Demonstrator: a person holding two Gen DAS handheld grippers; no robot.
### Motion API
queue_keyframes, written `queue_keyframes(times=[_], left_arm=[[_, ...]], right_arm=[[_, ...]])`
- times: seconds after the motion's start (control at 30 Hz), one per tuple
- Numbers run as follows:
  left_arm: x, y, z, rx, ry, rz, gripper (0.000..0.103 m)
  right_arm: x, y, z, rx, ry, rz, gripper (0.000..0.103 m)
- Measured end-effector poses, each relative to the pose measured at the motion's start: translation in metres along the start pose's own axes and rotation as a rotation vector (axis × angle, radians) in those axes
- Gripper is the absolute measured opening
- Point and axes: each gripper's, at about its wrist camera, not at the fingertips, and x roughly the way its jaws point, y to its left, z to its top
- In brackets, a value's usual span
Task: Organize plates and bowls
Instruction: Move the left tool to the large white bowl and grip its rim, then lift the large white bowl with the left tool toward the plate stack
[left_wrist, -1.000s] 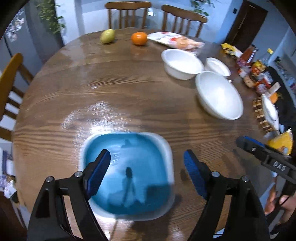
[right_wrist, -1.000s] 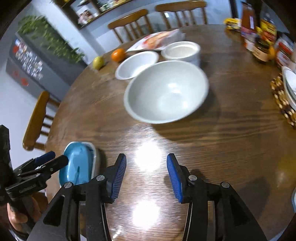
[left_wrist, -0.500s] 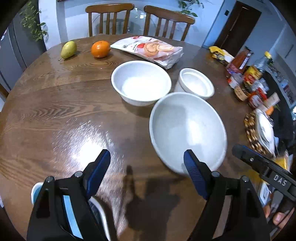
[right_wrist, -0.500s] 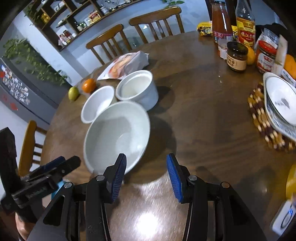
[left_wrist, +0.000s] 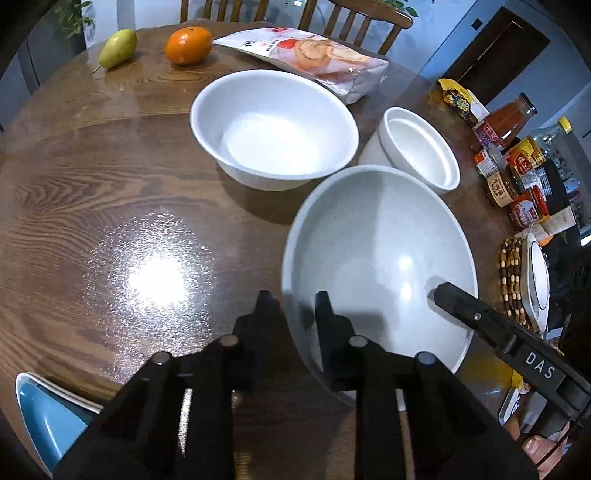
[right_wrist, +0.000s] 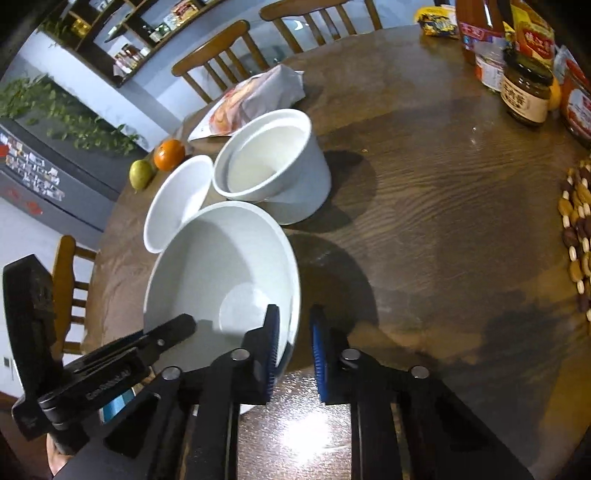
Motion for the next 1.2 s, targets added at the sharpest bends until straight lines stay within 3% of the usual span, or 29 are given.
queue_keyframes(times=[0.07, 0.7, 1.2], left_arm=[[-0.001, -0.005, -0.001, 0.024, -0.007, 0.007, 0.010], [-0.048, -0.022, -0.040, 0.160, -0.097, 0.075, 0.013], [-0.067, -0.030, -0.085, 0.189, -0.138, 0.115, 0.014]], right_arm=[[-0.001, 0.002, -0.001, 0.000, 0.003, 0.005, 0.013], [-0.046, 0.012, -0.043, -0.021, -0.034, 0.025, 0.013], [-0.065, 0.016, -0.086, -0.064, -0.034, 0.024, 0.013]])
